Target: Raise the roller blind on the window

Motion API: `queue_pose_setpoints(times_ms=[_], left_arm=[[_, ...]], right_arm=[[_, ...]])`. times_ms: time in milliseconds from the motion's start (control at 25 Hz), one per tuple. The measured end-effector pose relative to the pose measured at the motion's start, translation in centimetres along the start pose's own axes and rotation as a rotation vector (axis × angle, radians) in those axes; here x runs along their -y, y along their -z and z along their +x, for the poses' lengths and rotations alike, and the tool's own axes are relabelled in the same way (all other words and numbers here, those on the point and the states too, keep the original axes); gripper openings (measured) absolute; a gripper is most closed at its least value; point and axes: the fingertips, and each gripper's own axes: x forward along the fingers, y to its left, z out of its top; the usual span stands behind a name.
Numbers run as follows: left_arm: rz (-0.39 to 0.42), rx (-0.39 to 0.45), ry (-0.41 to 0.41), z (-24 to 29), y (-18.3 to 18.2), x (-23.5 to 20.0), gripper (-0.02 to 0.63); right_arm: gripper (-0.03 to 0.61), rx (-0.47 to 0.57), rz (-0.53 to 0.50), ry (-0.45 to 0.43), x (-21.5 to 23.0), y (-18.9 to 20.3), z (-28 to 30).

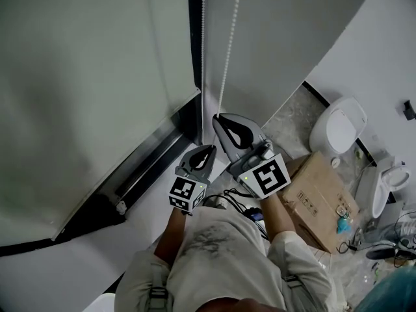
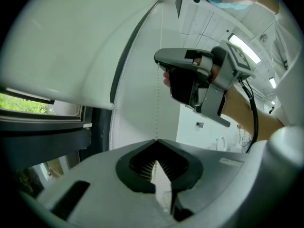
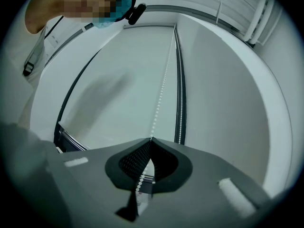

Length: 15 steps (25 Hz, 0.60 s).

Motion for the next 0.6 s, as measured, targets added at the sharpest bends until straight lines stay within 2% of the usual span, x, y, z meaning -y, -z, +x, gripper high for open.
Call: queue_pose_setpoints(times_ms=[320,600], left_arm=[[-0.026,0.010,0.016,-0.2,3.0,0.4,0.006],[-0.019,-0.046,0.017,0.0,5.7,0.2,0.006]], right_arm=[[0.009,-0.034,0.034,0.013,-0.3,3.0,-0.8],[0.010,-0.059,0.069,0.021,-0.9,5.7,-1.3]])
